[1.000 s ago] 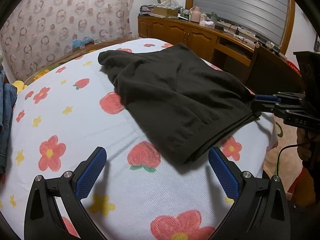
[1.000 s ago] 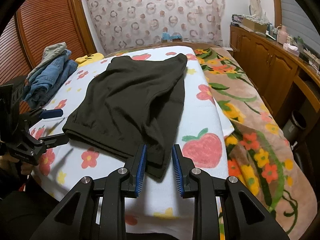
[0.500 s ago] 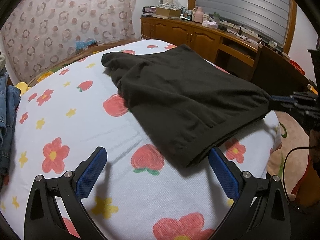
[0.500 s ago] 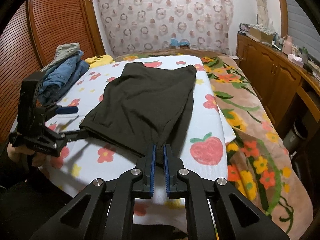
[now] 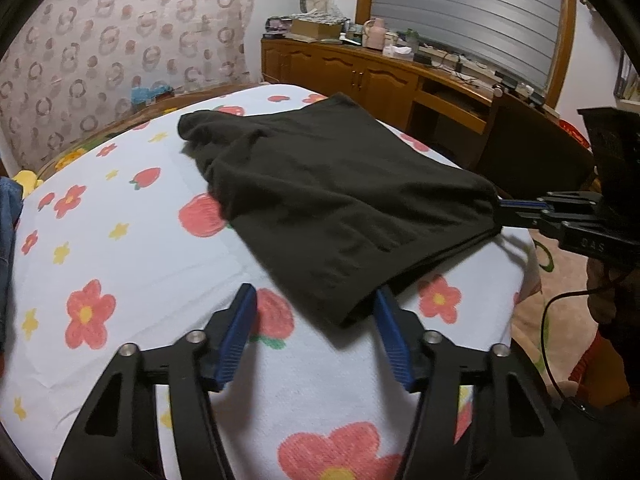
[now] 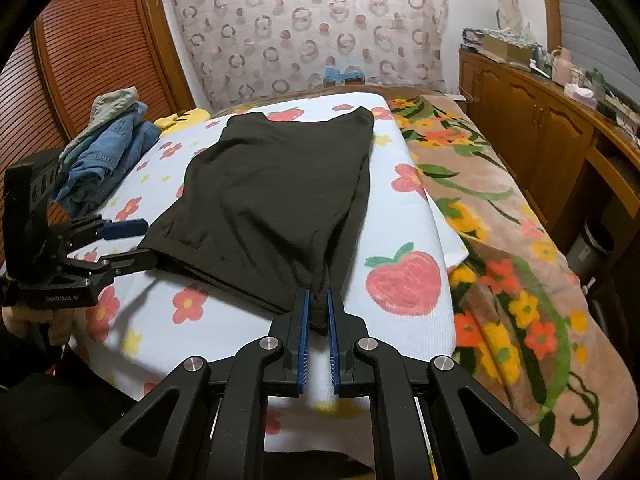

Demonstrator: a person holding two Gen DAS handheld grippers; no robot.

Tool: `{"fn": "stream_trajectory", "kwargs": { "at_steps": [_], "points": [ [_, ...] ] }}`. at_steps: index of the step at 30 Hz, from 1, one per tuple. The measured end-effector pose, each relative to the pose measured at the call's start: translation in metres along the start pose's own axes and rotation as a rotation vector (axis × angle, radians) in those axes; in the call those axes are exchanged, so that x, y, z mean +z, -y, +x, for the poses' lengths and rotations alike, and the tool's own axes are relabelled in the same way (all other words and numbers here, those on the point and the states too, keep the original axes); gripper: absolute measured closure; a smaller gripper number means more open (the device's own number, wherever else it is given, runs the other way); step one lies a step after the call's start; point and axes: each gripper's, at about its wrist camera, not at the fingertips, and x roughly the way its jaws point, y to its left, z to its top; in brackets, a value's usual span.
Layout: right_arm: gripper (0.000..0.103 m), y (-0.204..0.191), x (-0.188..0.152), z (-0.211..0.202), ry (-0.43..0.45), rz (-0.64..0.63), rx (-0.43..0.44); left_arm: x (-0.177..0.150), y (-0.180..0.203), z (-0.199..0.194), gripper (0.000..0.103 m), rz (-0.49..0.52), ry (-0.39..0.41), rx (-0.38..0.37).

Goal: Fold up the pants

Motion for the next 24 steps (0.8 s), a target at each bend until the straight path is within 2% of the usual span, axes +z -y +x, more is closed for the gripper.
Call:
{"fn": "stream_trajectory", "kwargs": {
  "at_steps": [4,6,11,14,24],
  "points": [
    [0.091,-0.002,-0.001,0.002,0.003,-0.002,-0.01,-0.001,0.005,0.002,0.061,0.016,-0.011,-0.01],
    [0.086,-0.003,-0.001,0.003,0.001,-0.008,-0.019,-0.002,0.006,0.002,0.066,0.015,-0.012,-0.025],
    [0.082,-0.003,-0.002,0.005,-0.006,-0.022,-0.016,-0.001,0.007,-0.001,0.084,0.018,-0.001,-0.041],
    [0.082,-0.002,-0.002,0.004,-0.005,-0.021,-0.006,-0.002,0.008,-0.007,0.088,0.018,0.012,-0.045],
    [0.082,-0.003,-0.004,-0.001,-0.006,-0.033,0.031,-0.007,0.001,-0.028,0.09,-0.007,0.046,-0.043]
  ]
}}
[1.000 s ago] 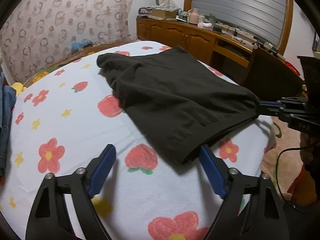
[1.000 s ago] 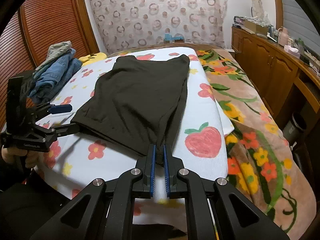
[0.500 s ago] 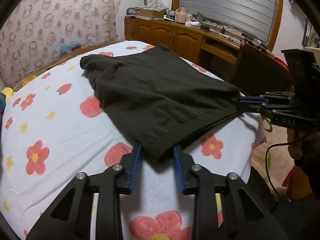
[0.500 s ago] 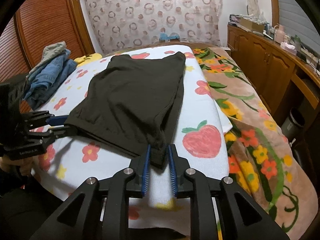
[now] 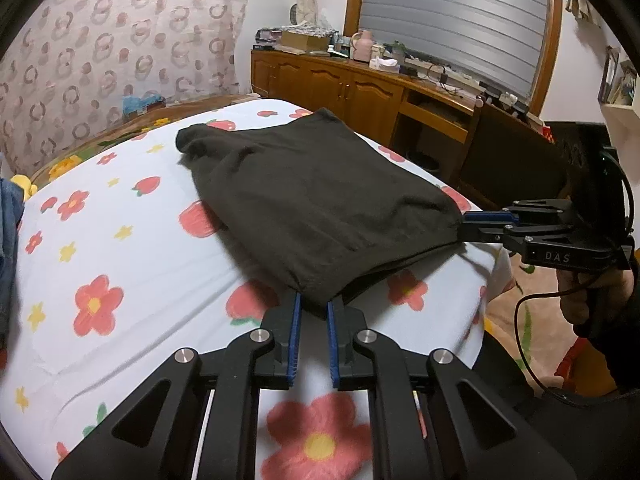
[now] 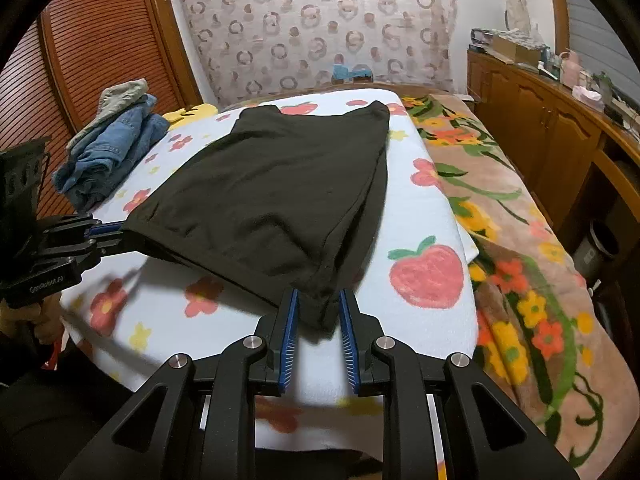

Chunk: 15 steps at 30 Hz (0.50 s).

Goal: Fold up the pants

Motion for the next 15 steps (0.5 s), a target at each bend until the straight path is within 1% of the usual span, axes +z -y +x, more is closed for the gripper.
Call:
{"fn": "stream_trajectory", "kwargs": {
  "at_steps": [4,11,15],
  "points": [
    [0.083,-0.001,-0.001,-0.004,0.006,-0.005,0.005,-0.003,-0.007,0.002,0.09,-0.017,-0.007,0.007],
    [0.083,-0.002,0.001,-0.006,0.024,0.001,-0.004,-0.005,-0.011,0.004,0.09,-0.043,-0.023,0.011],
    [0.083,-0.003,0.003,-0.008,0.035,-0.008,-0.014,-0.005,-0.015,0.001,0.08,-0.057,-0.027,0.022]
  ]
}}
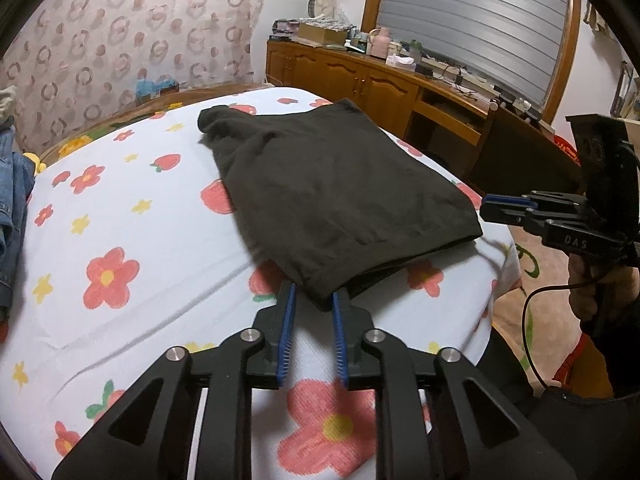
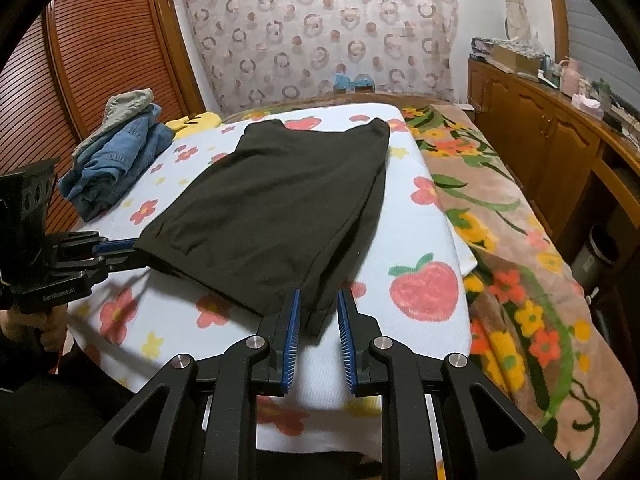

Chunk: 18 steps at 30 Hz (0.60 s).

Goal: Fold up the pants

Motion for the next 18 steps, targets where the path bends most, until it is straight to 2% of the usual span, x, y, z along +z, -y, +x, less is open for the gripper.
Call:
{"fn": "stream_trajectory", "kwargs": {
  "at_steps": [4,12,14,18],
  "points": [
    [0.083,-0.001,0.001,0.001,0.005,-0.008,-0.008,0.001,-0.005,-0.005,0.057,-0.014,0.01,0.025],
    [0.083,0.002,0.003,0.004,0.008,-0.013,-0.019,0.007,-0.023,-0.007,0.051,-0.052,0.023,0.051],
    [0.083,0.002,0.005,0.005,0.011,-0.016,-0.019,0.01,-0.026,-0.008,0.031,-0.053,0.04,0.068],
    [0.083,0.0,0.009,0.006,0.016,-0.027,-0.016,0.018,-0.033,-0.008,0.022,-0.055,0.057,0.07]
  ]
}}
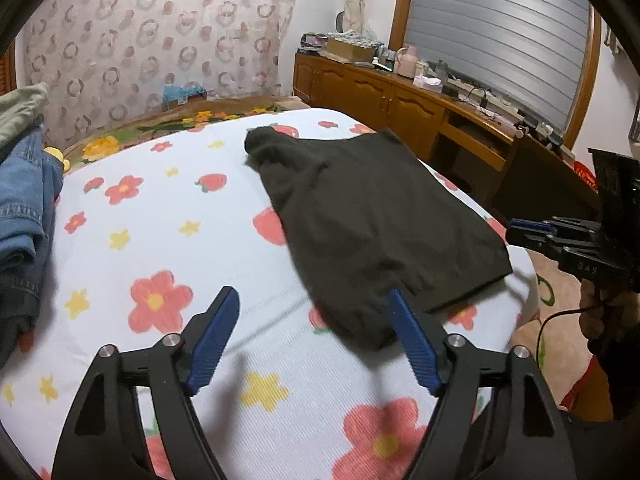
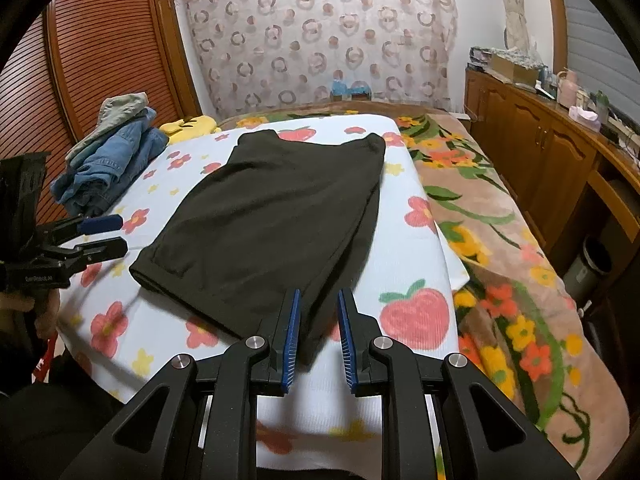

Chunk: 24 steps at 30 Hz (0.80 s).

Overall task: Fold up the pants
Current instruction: 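Release the garment with the left gripper and regrasp its folded edge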

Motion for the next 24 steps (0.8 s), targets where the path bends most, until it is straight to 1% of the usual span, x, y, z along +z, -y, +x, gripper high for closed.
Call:
{"fn": "stream_trajectory", "kwargs": {
  "at_steps": [7,11,14,19,21,24],
  "points": [
    [0.083,0.001,0.015,0.01,0.015,-0.042,-0.003,0.026,-0.012,0.015,0.021,0.011,-0.005,0.02],
    [0.083,0.01,0.025,0.021,0.025,-0.048,-0.011,0.04,-0.021,0.021,0.021,0.009,-0.002,0.04],
    [0.083,0.017,0.033,0.031,0.029,-0.052,-0.016,0.051,-0.026,0.027,0.021,0.021,0.004,0.094],
    [0.082,0.029,0.05,0.046,0.038,-0.061,-0.023,0.065,-0.033,0.043,0.021,0.017,-0.012,0.111],
    [0.077,0.033,0.055,0.052,0.04,-0.064,-0.023,0.071,-0.035,0.051,0.021,0.016,-0.017,0.114],
    [0.074,0.038,0.064,0.063,0.033,-0.069,-0.03,0.083,-0.04,0.063,0.021,0.017,-0.03,0.118]
  ]
}}
